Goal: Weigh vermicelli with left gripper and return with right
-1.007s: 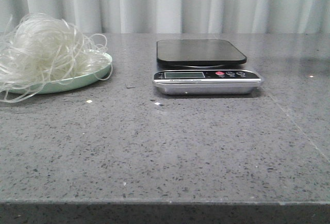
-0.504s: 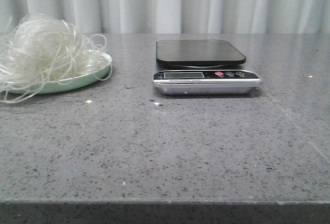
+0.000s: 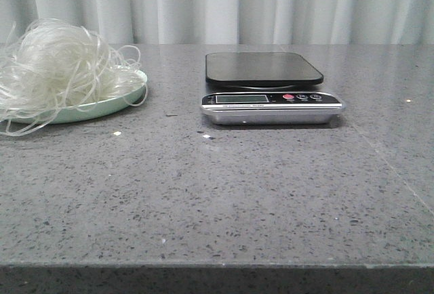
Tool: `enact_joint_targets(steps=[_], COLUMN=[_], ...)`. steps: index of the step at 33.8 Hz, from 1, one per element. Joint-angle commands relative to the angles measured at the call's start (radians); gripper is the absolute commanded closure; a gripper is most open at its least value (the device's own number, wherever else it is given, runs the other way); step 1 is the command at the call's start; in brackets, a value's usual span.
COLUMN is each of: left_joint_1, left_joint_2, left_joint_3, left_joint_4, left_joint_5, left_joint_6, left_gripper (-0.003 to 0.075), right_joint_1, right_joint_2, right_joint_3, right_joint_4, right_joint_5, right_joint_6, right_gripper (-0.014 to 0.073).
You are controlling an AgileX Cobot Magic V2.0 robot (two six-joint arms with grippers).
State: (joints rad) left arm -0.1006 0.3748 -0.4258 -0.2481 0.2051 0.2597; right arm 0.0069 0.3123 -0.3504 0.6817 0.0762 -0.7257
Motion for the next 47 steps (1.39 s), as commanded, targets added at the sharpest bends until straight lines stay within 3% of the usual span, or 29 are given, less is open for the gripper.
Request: enact_joint_targets(steps=[1, 32, 36, 40, 47], left_joint_1=[0.001, 0.001, 0.001, 0.001, 0.062], left_joint_2=[0.005, 0.005, 0.005, -0.014, -0.134], left_joint_3=[-0.028, -0.028, -0.018, 0.007, 0.116], left_joint_4=[-0.013, -0.011, 0.129, 0.293, 0.319], left_joint_5=[-0.082, -0.117, -0.161, -0.178, -0.178], left_joint_6=[-0.007, -0.007, -0.026, -0.206, -0.237], left_gripper=[0.0583, 0.0583, 0.0583, 0.0583, 0.0583], right_joint_1=[-0.005, -0.005, -0.005, -0.005, -0.005], right_joint_2=[-0.057, -0.088, -0.088, -0.088, -0.088], right_joint_3=[-0.018, -0.018, -0.018, -0.018, -0.018], right_joint_4=[-0.007, -0.006, -0.006, -0.006, -0.006], right_joint_5=[-0.076, -0.076, -0.076, -0.076, -0.076], right_joint_6=[-0.016, -0.016, -0.016, -0.016, -0.016], right_gripper=[0.0439, 0.0442, 0.0442, 0.0442, 0.0442])
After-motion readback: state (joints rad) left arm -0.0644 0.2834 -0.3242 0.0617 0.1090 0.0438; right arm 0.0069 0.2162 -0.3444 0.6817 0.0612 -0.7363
